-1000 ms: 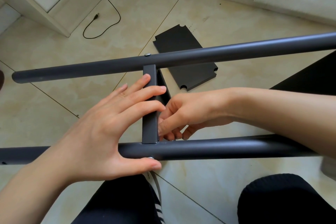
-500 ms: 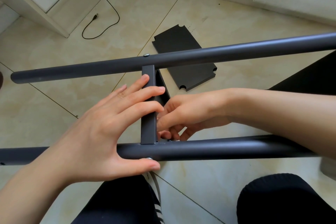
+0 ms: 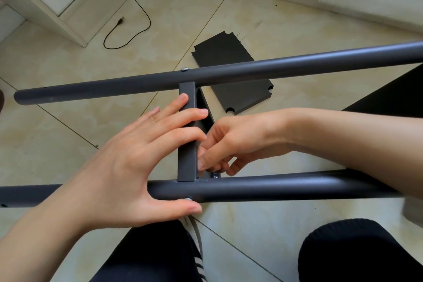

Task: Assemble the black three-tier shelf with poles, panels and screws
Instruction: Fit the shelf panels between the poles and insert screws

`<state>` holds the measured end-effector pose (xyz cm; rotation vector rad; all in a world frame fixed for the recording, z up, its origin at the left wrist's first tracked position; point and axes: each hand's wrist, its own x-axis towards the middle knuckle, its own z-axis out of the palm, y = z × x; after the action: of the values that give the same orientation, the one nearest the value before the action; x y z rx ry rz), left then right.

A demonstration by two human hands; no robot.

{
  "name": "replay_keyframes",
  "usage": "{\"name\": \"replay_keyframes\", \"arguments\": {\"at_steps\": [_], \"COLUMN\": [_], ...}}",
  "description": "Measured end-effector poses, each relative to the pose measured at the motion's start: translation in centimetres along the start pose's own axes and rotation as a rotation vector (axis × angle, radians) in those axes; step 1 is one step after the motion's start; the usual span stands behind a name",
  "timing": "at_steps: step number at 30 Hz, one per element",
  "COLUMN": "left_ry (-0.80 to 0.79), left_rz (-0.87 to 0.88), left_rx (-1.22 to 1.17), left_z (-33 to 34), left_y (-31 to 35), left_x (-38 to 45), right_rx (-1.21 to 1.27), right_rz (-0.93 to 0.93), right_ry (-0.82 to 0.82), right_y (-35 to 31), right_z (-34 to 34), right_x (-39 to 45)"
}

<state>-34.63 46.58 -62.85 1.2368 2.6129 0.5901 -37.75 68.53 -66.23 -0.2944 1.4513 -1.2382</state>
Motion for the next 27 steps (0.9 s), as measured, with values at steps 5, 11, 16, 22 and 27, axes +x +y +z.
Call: {"name": "replay_keyframes", "arguments": {"at_steps": [5,11,16,22,27], "left_ry": [0.001,0.006,0.004,0.005,0.005], "left_rz": [0.001,0.000,0.000,0.002,0.005], "left_rx": [0.001,0.005,0.005,0.003,0.006], "left_z": [0.01,-0.02,-0.02,0.09,0.06], "left_y": [0.02,0.08,0.03,-0.11,-0.09], "left_x": [-0.01,0.02,-0.03,-0.05,-0.05], "right_rx": [0.007,0.050,0.025,0.072,0.020], "right_rz": [0.005,0.001,-0.003,-0.002,0.023], "right_ry": [0.002,-0.034,-0.006,-0.051,-0.040], "right_y": [0.23,0.13,0.40,0.37,0.38], "right_z": [0.33,-0.10,0.16,-0.14,0.01], "right_x": [0.24,0.04,0.33,0.26,0.45]}}
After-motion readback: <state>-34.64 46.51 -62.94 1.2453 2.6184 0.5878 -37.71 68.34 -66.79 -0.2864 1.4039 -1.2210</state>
